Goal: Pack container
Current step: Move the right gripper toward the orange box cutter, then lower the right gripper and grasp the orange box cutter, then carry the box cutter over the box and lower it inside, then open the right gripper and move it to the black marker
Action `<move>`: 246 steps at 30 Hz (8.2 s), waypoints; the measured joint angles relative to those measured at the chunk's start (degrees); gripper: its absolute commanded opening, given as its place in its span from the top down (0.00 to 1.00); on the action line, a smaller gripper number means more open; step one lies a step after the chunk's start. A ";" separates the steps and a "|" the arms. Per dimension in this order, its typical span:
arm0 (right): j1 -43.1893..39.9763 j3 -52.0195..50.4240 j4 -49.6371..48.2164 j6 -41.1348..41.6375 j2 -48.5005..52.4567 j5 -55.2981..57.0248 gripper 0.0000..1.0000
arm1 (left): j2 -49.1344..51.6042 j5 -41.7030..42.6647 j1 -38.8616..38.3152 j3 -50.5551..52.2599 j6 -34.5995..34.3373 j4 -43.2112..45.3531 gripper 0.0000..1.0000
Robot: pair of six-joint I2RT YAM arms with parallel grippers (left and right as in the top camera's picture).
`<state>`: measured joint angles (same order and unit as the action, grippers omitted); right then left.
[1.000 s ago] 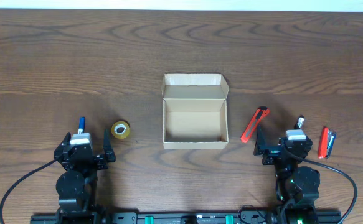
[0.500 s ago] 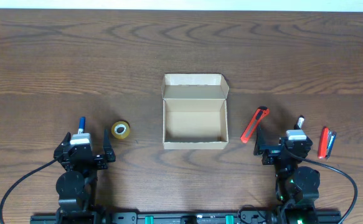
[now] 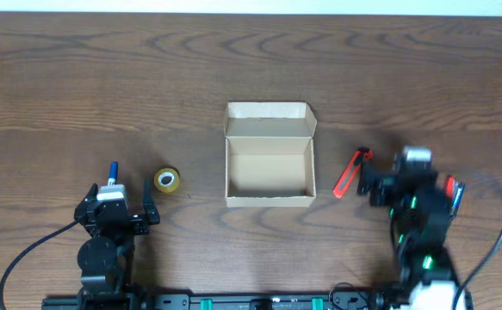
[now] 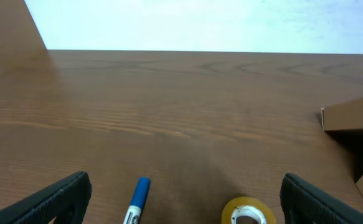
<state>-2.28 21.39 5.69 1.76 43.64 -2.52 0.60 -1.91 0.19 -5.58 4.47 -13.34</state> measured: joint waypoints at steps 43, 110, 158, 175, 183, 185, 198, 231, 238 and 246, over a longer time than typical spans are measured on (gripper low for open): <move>14.53 34.21 39.08 33.68 49.44 0.09 0.01 | -0.02 -0.02 0.00 -0.02 0.00 -0.02 0.04; 11.89 25.53 27.93 42.95 49.53 8.61 0.99 | -0.02 -0.02 0.00 -0.02 0.00 -0.02 0.05; 35.43 58.14 60.83 -52.19 45.75 -2.14 0.99 | -0.02 -0.02 0.00 -0.02 0.00 -0.04 0.05; 35.63 58.40 53.02 -56.06 53.99 -2.36 0.99 | -0.02 -0.02 0.00 -0.02 0.00 -0.04 0.05; 34.80 58.42 51.63 -56.04 62.01 -5.40 0.99 | -0.02 -0.02 0.00 -0.02 -0.02 -0.04 0.05; 34.62 58.42 51.01 -56.04 64.37 -5.68 0.99 | -0.02 -0.02 0.00 -0.02 0.00 -0.04 0.05; 33.94 58.42 48.57 -55.04 69.24 -7.17 0.73 | -0.02 -0.02 0.00 -0.02 0.00 -0.02 0.04; -0.59 67.41 58.55 -6.43 38.16 -7.91 0.01 | -0.02 -0.02 0.00 -0.02 -0.02 -0.02 0.05; -9.60 62.75 61.64 8.20 37.83 -1.55 0.01 | -0.02 0.00 0.00 -0.02 -0.02 -0.07 0.04; -14.84 43.17 49.94 13.62 39.34 1.42 0.02 | -0.02 0.00 0.00 -0.02 -0.02 -0.02 0.05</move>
<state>-17.12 64.55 55.64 15.38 82.98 -1.10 0.58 -1.91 0.19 -5.61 4.45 -13.37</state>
